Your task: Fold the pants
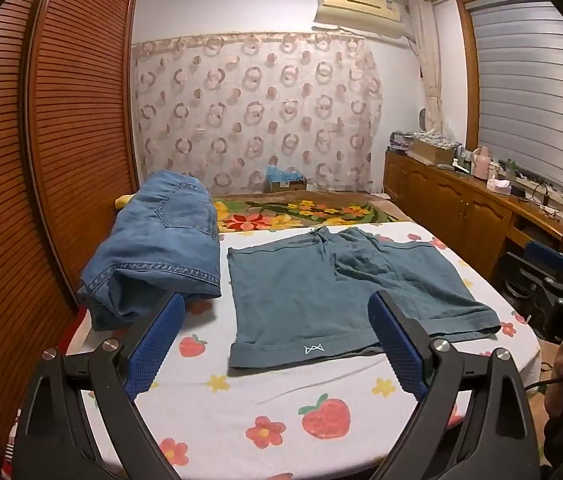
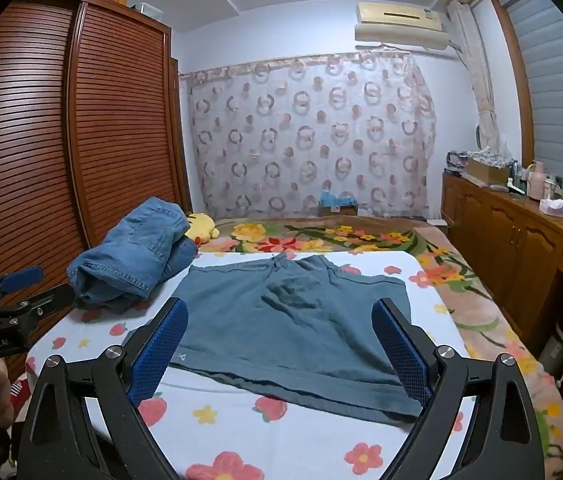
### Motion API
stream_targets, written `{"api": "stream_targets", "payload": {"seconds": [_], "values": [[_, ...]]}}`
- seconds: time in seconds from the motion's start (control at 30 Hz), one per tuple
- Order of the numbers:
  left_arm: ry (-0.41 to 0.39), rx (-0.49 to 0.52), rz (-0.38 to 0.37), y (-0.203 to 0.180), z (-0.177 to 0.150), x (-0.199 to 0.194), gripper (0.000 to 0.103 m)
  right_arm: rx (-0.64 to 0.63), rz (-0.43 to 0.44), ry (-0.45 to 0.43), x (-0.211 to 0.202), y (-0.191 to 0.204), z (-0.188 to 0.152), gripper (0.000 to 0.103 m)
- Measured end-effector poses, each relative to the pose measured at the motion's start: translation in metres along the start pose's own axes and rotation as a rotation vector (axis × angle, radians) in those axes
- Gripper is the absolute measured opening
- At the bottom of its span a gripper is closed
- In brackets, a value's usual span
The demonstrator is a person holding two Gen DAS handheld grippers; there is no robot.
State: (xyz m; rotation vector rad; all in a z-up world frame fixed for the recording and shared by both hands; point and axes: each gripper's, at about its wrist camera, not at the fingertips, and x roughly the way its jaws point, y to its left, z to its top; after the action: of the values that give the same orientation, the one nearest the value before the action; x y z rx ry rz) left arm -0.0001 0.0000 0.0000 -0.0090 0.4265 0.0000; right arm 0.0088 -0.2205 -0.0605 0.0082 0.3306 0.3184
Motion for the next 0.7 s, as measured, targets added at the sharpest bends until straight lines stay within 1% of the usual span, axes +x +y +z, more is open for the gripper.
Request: {"api": "stream_targets", "payload": {"seconds": [0.7], "values": [[0.001,0.0,0.003,0.0001,0.0001,-0.0002,0.094,0.003,0.004,0.002,0.0005,-0.0024,-0.003,0.094]]}}
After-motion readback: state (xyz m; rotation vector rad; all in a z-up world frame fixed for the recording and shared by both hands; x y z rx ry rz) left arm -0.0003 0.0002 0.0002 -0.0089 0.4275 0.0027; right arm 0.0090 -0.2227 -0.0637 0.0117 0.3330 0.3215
